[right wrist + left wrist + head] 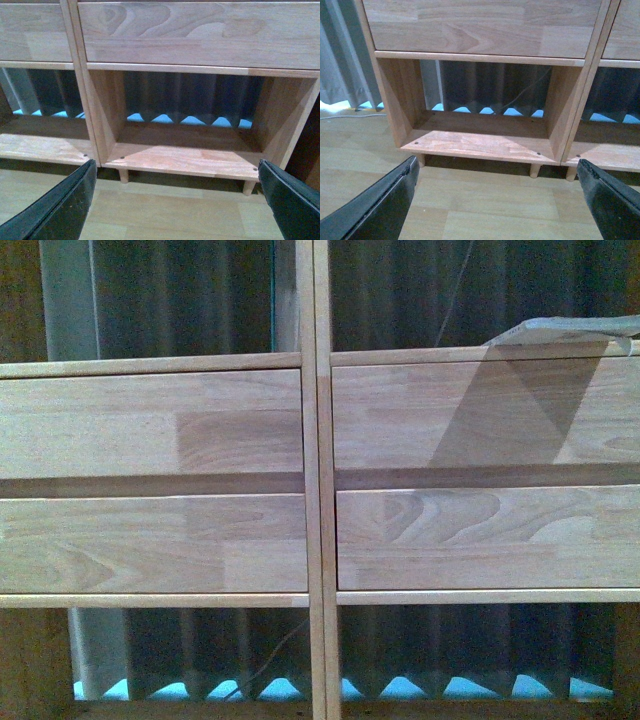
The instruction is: Organize books on shelf
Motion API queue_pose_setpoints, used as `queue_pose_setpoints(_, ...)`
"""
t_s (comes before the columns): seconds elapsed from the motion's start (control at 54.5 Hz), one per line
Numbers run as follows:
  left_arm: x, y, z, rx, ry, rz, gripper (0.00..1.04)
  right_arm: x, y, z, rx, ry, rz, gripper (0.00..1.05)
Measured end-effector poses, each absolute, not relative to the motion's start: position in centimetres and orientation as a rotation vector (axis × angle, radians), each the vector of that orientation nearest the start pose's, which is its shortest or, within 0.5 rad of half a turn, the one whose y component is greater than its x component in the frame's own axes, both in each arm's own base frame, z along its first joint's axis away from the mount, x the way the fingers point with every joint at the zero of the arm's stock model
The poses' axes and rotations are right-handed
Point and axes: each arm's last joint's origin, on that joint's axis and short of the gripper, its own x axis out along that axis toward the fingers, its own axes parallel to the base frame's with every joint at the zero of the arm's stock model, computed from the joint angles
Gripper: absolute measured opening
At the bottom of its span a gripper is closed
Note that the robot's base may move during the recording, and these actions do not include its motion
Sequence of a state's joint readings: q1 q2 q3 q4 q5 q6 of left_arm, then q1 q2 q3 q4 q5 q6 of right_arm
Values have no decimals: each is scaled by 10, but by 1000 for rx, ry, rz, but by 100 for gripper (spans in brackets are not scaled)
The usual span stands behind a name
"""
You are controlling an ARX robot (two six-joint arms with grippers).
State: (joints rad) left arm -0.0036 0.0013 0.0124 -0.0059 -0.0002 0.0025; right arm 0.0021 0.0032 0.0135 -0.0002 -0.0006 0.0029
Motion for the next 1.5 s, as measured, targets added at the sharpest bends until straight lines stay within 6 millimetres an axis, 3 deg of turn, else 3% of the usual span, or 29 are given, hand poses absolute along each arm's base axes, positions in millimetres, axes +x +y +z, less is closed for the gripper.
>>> queue_pose_setpoints(1.504,97,0,167,2,-5,-3,97,97,0,168,2,-10,3,98)
